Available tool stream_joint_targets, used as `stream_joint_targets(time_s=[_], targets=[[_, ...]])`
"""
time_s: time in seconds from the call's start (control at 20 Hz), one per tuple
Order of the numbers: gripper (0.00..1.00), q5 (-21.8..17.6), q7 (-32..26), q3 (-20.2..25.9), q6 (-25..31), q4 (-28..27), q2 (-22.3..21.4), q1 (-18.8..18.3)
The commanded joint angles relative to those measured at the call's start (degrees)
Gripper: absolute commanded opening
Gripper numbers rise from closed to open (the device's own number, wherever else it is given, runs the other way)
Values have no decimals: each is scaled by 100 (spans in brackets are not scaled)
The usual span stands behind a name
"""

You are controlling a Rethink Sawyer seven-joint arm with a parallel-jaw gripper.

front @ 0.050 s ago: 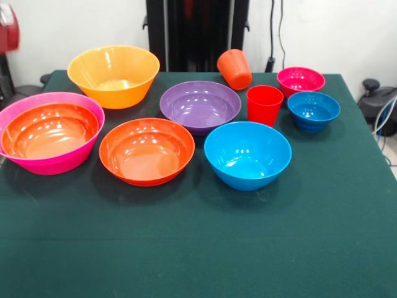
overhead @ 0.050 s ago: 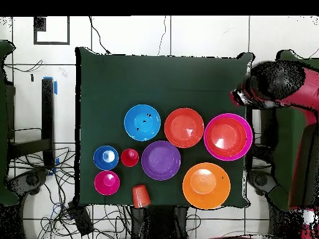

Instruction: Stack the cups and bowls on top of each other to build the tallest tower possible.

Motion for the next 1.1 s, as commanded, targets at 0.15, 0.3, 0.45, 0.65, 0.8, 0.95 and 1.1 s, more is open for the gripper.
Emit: stream_joint_targets(time_s=[0.15,0.3,0.45,0.65,0.8,0.95,1.1], targets=[[100,-55,-620,163,549,591,-432,176],[100,-12,-528,162,429,795,-397,123],[100,111,-299,145,209,1115,-401,31],[100,299,87,105,73,1378,-430,-32],[100,349,362,-23,14,1614,-474,-9],[100,445,501,-54,-170,1845,-517,-40],[100,494,582,-84,-204,1885,-514,-32]])
